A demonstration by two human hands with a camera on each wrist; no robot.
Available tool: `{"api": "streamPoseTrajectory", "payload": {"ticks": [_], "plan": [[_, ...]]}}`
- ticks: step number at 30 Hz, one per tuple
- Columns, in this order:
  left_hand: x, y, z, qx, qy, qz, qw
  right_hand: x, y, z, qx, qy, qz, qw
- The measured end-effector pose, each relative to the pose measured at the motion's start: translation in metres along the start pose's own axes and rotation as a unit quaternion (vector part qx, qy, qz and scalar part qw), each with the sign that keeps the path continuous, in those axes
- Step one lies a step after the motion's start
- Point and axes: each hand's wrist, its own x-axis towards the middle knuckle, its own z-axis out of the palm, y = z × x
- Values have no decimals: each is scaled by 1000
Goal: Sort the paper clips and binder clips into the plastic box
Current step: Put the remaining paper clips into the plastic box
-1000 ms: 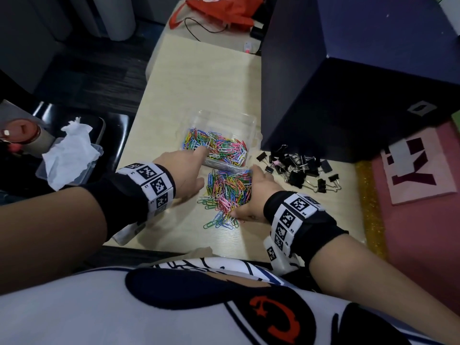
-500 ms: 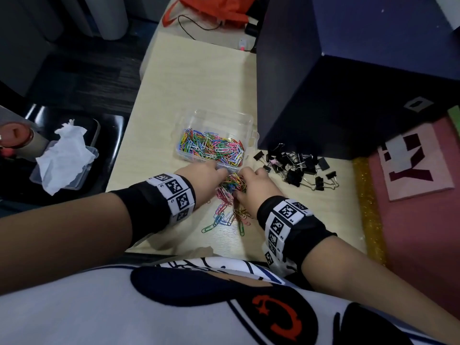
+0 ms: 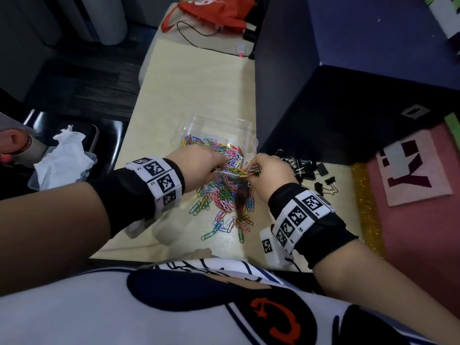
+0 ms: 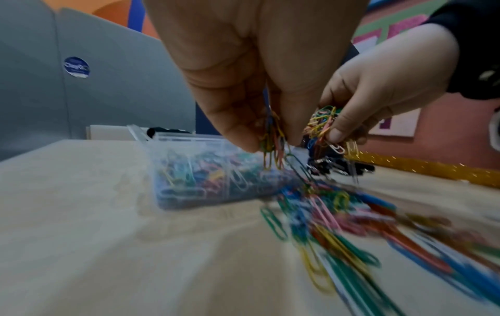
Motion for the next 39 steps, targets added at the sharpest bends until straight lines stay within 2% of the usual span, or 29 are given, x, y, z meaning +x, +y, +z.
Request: {"api": "streamPoseTrajectory", "payload": {"ticks": [6,12,15,18,20,23,27,32,35,37,39], "plan": [[8,-17,-20,-15,62,-38,997,11,-31,-9,30,9,-53,998],[5,-33,-15,11,61,-79,995,21,-39,-12,52,1,-39,998],[-1,-36,-13,55,8,-75,996,19,-30,-17,-20,-3,-7,1000],[-2,-35,-9,89,-30,-67,993,20,-22,-7,-112,-89,28,989],[1,-33,-7,100,-46,-69,992,22,-20,3,-119,-107,39,986],[3,-30,-5,105,-66,-68,990,26,-19,7,-106,-93,42,989],[4,-24,-1,100,-67,-65,991,33,-20,0,-89,-70,38,993],[4,-16,-1,98,-25,-42,994,35,-13,-4,-78,-62,56,993],[5,-13,3,120,-36,-1,992,22,-10,2,-128,-113,56,984],[6,-11,2,107,-26,-2,994,10,-9,13,-139,-159,59,976],[8,-12,-1,77,-20,-15,997,0,-11,23,-134,-170,48,975]]}}
